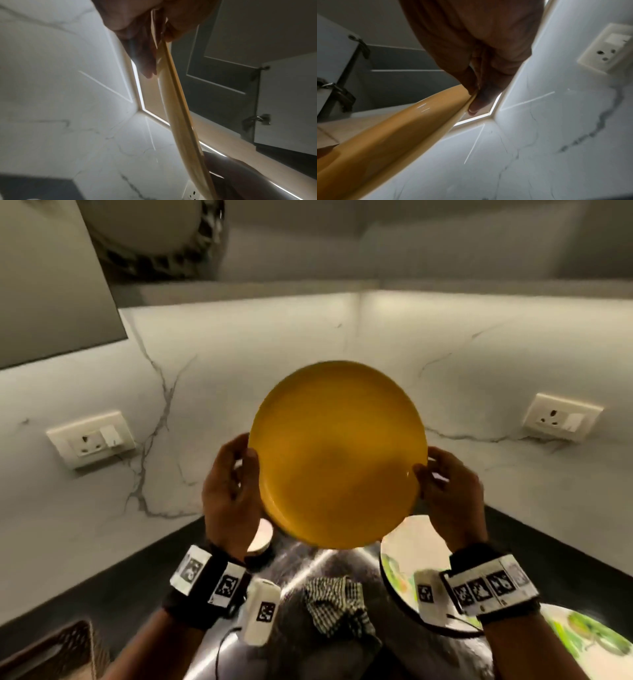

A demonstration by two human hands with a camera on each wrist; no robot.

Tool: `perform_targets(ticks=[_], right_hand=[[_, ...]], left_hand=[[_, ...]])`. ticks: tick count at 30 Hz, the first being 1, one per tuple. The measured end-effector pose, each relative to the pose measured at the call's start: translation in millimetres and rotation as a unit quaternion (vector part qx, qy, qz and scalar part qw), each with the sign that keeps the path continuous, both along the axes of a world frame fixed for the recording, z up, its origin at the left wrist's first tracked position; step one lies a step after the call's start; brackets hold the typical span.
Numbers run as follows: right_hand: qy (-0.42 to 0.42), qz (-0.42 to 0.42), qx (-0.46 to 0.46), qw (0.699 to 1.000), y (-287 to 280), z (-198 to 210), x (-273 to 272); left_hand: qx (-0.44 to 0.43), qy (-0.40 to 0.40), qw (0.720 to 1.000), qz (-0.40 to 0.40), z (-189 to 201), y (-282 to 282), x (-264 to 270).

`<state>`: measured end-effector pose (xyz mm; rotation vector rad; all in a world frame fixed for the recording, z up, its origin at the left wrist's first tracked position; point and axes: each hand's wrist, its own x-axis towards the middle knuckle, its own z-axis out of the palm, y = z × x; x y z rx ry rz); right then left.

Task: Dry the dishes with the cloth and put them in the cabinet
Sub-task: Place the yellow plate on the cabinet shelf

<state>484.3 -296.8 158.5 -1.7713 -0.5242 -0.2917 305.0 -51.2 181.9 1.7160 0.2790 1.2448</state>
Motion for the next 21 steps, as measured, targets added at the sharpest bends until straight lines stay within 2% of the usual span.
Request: perform_targets(ticks=[4, 7, 12, 14, 17, 21], right_hand=[[-0.056, -0.037, 0.041, 0.997, 0, 65, 6], [-0.105, -0.05, 0.059, 0.991, 2, 104, 9], [-0.177, -0.081, 0.071, 0.978, 4, 174, 33], [-0.188, -0.092, 0.073, 0.975, 9, 205, 48], [-0.199, -0.085, 0.047, 0.975, 25, 251, 69], [-0.166, -0.063, -0.004, 0.984, 57, 306, 105]], left_hand=[[0.068, -0.019, 0.997, 0.025, 58, 20, 25], [0.085, -0.025, 0.996, 0.024, 97, 29, 38], [0.129, -0.083, 0.988, 0.033, 157, 36, 58], [0.139, -0.095, 0.984, 0.049, 183, 41, 72], [0.118, -0.074, 0.987, 0.081, 226, 51, 94], [0.097, -0.029, 0.985, 0.14, 286, 60, 118]])
